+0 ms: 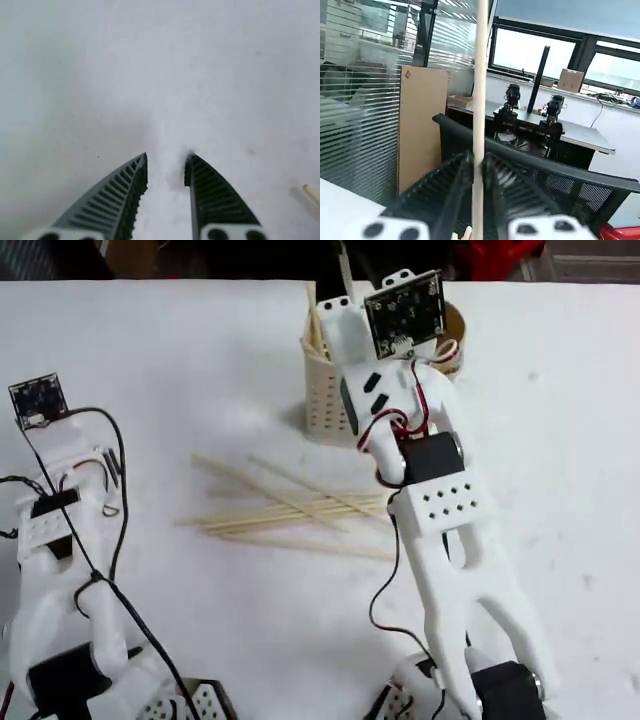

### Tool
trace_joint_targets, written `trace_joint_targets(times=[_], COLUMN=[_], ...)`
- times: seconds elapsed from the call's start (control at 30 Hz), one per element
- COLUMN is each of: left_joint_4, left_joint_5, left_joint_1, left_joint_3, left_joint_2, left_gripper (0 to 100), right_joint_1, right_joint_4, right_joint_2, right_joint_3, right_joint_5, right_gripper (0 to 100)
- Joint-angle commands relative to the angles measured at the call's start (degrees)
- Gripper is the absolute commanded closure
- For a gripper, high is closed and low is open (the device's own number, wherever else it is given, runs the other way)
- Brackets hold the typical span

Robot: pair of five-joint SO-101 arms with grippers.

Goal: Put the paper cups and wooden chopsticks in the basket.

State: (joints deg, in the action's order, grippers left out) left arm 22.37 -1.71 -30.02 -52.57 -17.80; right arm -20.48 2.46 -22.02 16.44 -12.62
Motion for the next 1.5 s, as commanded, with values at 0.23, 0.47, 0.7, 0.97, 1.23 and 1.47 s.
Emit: trace_joint_targets(times=[0.23, 0.47, 0.7, 0.97, 1.23, 1.47], left_joint_4=[-0.9, -0.9, 0.0, 12.6, 5.3, 4.3], left_joint_5=[0.7, 0.7, 0.4, 0.3, 0.3, 0.3], left_joint_1=[0.4, 0.3, 2.9, 3.6, 3.6, 3.5], left_joint_3=[1.1, 1.1, 2.1, 4.1, -0.4, -1.2], left_joint_2=[-2.5, -2.5, -2.9, -2.9, -2.8, -2.9], left_gripper=[86, 86, 86, 86, 86, 86], right_joint_1=[0.1, 0.0, -7.4, -14.6, -21.1, -21.4], right_joint_4=[4.2, 38.0, 64.3, 47.5, 38.5, 38.3], right_joint_2=[-1.2, -6.9, -8.7, -8.6, 2.1, 22.5], right_joint_3=[-1.7, -1.6, 4.3, 27.1, 26.7, 9.8], right_joint_5=[-0.7, -0.7, -5.9, -12.9, -12.9, -12.6], right_gripper=[92.7, 97.1, 96.7, 95.4, 83.4, 82.0])
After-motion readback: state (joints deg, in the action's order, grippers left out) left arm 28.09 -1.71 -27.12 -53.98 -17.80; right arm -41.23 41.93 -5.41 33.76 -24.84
